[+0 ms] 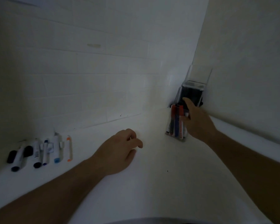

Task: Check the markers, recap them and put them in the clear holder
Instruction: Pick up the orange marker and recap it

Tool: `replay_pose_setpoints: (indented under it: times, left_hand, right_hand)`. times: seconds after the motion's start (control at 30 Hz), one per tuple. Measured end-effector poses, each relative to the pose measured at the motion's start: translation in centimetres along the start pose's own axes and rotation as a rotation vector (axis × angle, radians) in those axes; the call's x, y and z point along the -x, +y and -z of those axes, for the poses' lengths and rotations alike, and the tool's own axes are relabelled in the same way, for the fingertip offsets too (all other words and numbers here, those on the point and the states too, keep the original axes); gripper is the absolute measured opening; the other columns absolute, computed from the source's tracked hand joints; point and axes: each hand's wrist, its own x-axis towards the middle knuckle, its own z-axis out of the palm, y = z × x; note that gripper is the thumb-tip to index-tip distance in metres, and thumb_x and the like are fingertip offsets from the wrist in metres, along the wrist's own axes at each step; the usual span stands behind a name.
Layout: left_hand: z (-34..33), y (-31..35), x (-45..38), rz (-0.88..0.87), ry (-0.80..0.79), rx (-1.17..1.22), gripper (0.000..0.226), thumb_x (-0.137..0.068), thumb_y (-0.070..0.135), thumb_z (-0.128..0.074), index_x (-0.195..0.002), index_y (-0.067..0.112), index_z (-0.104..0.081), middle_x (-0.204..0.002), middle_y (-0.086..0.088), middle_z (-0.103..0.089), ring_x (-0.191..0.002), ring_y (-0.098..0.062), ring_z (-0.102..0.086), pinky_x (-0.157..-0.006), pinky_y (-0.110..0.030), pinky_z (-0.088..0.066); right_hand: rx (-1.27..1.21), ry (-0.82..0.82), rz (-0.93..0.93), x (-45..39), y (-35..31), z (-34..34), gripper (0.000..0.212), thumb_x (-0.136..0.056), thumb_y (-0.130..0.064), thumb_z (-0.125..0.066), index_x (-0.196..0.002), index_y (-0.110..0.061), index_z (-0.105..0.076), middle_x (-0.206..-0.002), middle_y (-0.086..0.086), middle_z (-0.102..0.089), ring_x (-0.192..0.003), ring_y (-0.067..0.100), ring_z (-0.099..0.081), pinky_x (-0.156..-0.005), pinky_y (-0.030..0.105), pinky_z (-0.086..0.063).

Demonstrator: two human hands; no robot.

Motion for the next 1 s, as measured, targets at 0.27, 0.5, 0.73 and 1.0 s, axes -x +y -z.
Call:
replay_pose_setpoints:
  times: [0.27, 0.5, 0.73, 1.0]
  left_hand:
    - [0.5, -0.4, 0.4, -0.008, 0.029, 0.011, 0.028, -0.089, 0.016, -0.060, -0.114, 0.027, -0.066, -0.109, 0.002, -0.052, -0.088, -0.014, -0.050, -0.069, -0.030, -0.047]
    - [5.3, -3.1, -0.3, 0.103, 0.129, -0.046, 0.021, -0.085, 0.010, -0.063, -0.097, 0.025, -0.073, -0.105, 0.002, -0.058, -0.092, -0.018, -0.057, -0.077, -0.032, -0.049]
    - [12.2, -9.4, 4.0, 0.445, 0.293, -0.137, 0.030, -0.085, 0.000, -0.059, -0.093, 0.024, -0.075, -0.102, 0.004, -0.059, -0.092, -0.014, -0.058, -0.083, -0.019, -0.040]
    - [12.2, -11.1, 8.4, 0.762, 0.323, -0.134, 0.038, -0.074, -0.002, -0.051, -0.090, 0.023, -0.075, -0.094, 0.000, -0.064, -0.092, -0.018, -0.060, -0.084, -0.033, -0.051]
  right_hand:
    - [-0.056, -0.057, 0.217, 0.6, -4.2, -1.8, 0.051, -0.099, -0.016, -0.056, -0.147, -0.029, -0.040, -0.110, -0.002, -0.053, -0.097, 0.020, -0.056, -0.085, 0.031, -0.042]
    - [0.160, 0.357, 0.346, 2.2, -7.2, -2.9, 0.053, -0.090, -0.022, -0.061, -0.142, -0.017, -0.049, -0.116, 0.016, -0.049, -0.092, 0.037, -0.056, -0.074, 0.041, -0.051]
    - [-0.293, -0.145, 0.622, 4.5, -17.8, -9.8, 0.031, -0.087, -0.021, -0.060, -0.117, -0.020, -0.068, -0.105, 0.002, -0.060, -0.094, 0.015, -0.055, -0.088, 0.032, -0.047]
    - [-0.250, -0.488, 0.672, 6.2, -27.1, -15.4, 0.027, -0.100, -0.037, -0.046, -0.119, -0.029, -0.064, -0.105, 0.003, -0.051, -0.097, 0.027, -0.051, -0.084, 0.036, -0.043]
